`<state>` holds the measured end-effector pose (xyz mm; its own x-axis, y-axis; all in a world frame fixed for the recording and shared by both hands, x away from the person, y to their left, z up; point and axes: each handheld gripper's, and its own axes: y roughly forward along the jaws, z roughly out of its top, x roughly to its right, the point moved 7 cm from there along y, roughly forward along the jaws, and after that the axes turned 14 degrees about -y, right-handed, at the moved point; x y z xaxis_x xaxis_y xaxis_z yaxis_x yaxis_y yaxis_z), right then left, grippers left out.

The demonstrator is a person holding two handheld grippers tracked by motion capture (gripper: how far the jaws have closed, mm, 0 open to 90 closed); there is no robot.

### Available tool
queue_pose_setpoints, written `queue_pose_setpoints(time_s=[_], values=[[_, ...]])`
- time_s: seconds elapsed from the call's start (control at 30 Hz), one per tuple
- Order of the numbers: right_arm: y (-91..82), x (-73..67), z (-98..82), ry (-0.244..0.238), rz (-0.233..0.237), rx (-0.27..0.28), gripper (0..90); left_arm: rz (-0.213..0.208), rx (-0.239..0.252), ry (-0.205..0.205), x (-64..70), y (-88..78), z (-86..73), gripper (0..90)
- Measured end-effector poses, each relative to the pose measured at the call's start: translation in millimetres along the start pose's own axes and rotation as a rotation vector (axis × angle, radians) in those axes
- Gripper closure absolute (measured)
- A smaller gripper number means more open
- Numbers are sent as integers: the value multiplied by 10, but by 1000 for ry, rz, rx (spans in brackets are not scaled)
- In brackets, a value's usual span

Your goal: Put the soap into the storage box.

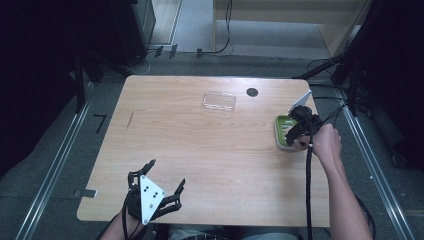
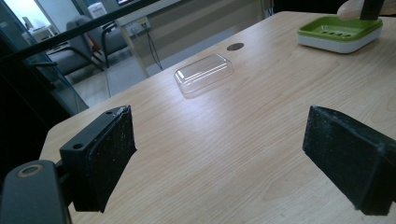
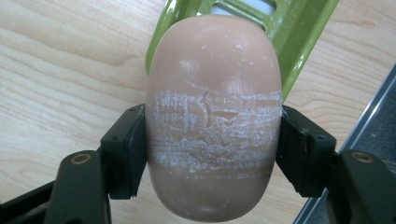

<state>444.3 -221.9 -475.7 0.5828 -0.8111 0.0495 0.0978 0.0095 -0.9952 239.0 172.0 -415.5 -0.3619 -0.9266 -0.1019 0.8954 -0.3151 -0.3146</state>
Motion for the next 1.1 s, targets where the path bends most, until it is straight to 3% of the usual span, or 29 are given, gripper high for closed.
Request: queue_pose_setpoints(time_s=[1.1], values=[[65, 205, 299, 91, 3, 60, 331, 1, -2, 1, -6, -1, -5, 99]])
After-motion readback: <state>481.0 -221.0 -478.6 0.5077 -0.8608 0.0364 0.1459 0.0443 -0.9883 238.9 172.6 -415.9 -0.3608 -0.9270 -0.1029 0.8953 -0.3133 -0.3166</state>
